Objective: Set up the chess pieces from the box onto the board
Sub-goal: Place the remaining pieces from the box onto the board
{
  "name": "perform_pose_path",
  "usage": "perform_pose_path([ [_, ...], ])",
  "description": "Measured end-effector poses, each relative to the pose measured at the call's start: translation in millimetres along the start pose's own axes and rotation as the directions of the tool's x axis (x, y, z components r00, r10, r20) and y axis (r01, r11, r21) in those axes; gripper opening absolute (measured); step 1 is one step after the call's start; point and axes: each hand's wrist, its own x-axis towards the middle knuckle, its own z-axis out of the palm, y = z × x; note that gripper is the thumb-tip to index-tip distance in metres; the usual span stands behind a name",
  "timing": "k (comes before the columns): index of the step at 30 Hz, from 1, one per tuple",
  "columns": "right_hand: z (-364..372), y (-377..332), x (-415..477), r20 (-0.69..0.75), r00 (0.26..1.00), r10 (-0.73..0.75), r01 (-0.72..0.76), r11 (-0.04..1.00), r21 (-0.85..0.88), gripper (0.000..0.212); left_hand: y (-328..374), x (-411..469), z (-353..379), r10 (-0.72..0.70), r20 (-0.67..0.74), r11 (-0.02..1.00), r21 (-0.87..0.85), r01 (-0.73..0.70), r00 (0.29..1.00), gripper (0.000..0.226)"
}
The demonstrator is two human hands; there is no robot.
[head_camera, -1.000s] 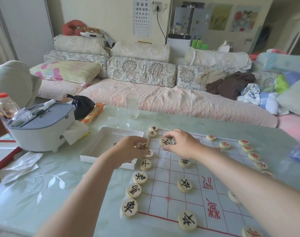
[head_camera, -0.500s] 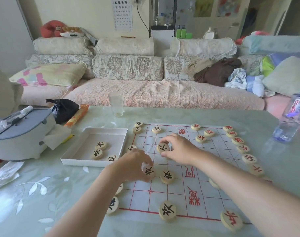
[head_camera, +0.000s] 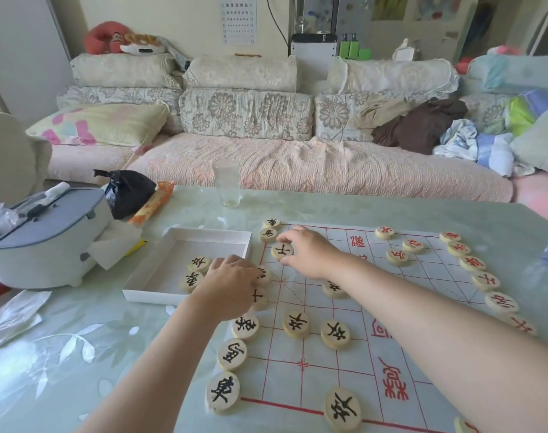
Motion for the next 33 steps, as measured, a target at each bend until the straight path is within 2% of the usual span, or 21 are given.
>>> perform_pose_path([
  [6,21,-15,29,0.077,0.997,-0.022,0.029,0.995,-0.097,0.051,-8,0,-1,0.009,-0.034,0.998,0.059,-0.007,0.999,0.035],
  [10,27,-19,35,0.113,0.994,-0.014,0.03,0.989,-0.142,0.05,-4,-4,-3,0.018,-0.023,1.0,-0.02,-0.018,1.0,0.038],
  [15,20,-19,25,0.136,0.991,-0.01,0.032,0.986,-0.163,0.058,-4,-4,-5,-0.006,-0.011,0.999,-0.037,0.005,1.0,0.038],
  [17,10,-19,15,0.087,0.996,-0.012,0.021,0.995,-0.102,0.05,-1,-4,-7,-0.016,-0.027,0.998,-0.061,0.014,1.0,0.044],
  [20,-7,-19,-11,0.034,0.999,-0.028,0.028,1.0,-0.013,0.023,8,-2,-12,-0.025,-0.076,0.994,-0.109,0.016,0.997,0.046],
  [23,-16,-18,-46,0.111,0.993,-0.04,0.035,0.998,0.046,0.014,26,3,-15,0.024,-0.102,0.988,-0.149,-0.039,0.995,0.039],
  [25,-19,-17,-67,0.214,0.977,-0.017,0.017,1.0,0.002,0.017,37,6,-15,0.039,-0.057,0.979,-0.2,-0.049,0.998,0.033],
  [27,-19,-17,-82,0.284,0.958,0.021,-0.003,0.998,-0.063,0.03,44,8,-13,0.036,0.0,0.97,-0.241,-0.035,0.999,0.031],
  [30,-14,-15,-96,0.306,0.952,0.001,0.039,0.992,-0.122,0.051,50,10,-11,0.038,0.041,0.972,-0.233,-0.028,0.998,0.027],
  [33,-7,-14,-101,0.289,0.956,-0.044,0.091,0.985,-0.15,0.048,54,13,-8,0.047,0.05,0.971,-0.238,-0.034,0.998,0.033],
])
